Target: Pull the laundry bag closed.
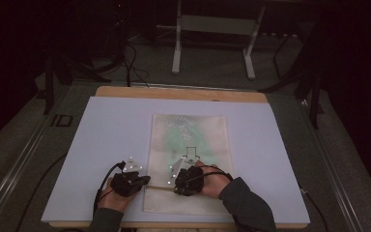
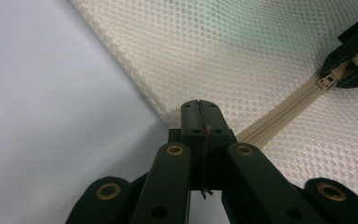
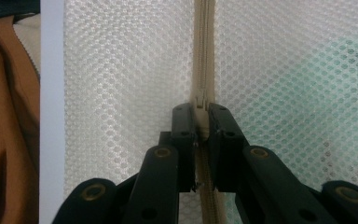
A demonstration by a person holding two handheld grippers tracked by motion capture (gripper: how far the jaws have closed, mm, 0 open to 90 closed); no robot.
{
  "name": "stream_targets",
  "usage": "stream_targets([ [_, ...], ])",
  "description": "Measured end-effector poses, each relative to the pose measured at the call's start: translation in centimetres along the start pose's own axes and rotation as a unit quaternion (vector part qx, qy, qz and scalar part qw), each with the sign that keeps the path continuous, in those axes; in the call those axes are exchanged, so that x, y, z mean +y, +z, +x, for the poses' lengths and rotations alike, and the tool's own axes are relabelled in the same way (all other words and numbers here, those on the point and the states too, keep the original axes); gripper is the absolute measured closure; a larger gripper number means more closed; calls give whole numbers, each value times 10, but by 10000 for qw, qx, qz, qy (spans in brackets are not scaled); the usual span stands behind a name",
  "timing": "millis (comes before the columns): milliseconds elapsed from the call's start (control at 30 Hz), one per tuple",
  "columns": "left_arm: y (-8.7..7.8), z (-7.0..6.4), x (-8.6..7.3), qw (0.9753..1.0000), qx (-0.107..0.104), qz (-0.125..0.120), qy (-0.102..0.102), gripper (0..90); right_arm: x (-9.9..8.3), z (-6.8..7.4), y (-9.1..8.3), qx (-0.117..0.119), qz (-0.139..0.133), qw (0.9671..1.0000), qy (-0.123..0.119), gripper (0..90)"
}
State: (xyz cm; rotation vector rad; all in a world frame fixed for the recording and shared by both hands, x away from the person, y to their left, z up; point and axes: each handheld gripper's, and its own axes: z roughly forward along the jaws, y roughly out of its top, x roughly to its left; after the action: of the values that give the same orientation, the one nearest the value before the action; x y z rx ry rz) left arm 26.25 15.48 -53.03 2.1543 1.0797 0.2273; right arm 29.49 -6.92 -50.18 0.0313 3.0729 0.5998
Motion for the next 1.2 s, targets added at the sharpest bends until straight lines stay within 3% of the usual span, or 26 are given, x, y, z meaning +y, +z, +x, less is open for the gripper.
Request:
stream_targets([
  [1200,0,0,0,10000,-3,6,-13,896,-13,-2,-8,-39,48,10000,-4,825],
])
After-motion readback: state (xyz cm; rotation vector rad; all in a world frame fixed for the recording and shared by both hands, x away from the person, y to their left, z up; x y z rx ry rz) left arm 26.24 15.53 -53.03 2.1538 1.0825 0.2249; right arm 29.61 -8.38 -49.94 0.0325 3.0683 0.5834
